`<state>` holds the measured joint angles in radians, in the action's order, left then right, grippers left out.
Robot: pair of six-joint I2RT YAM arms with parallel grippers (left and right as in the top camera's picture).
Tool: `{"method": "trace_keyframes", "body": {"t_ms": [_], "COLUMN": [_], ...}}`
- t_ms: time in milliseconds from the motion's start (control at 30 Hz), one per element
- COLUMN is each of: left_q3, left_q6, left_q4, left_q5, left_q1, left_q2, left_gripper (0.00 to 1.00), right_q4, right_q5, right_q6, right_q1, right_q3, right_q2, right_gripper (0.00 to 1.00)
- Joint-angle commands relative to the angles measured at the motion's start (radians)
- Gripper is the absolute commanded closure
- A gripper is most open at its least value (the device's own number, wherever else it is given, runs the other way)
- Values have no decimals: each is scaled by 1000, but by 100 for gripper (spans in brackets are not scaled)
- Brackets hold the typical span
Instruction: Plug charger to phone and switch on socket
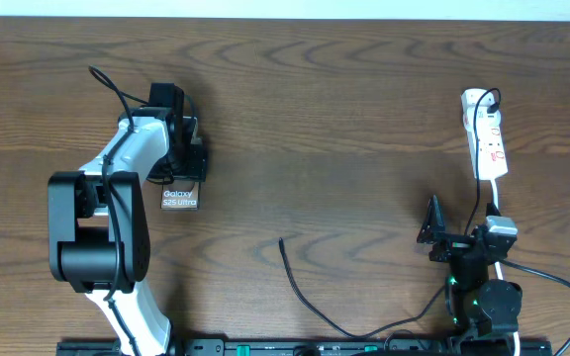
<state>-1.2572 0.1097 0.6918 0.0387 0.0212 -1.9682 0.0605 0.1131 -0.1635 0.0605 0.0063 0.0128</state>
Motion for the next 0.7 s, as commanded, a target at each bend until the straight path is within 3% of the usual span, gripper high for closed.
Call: {"method": "trace_keyframes", "body": {"t_ms": [0,200,533,667], "left_q3": [11,12,11,11], "left_q6": [13,13,13,13], "left_q4": [6,6,6,2], "left_q5": [-32,-32,-32,-32], "left_q1": [-5,-5,-5,-5], "left_q2": [-46,-46,-46,-46], "left_gripper": [39,46,87,92], "right_q4": [3,3,3,3], "right_q5": [11,11,11,11], "right_q6": [15,15,15,15], "right_q1": [5,5,5,5], "right_q3": [-1,-1,-1,-1], "right_q2": [-6,-6,-6,-6], "right_gripper": [1,1,1,1]}}
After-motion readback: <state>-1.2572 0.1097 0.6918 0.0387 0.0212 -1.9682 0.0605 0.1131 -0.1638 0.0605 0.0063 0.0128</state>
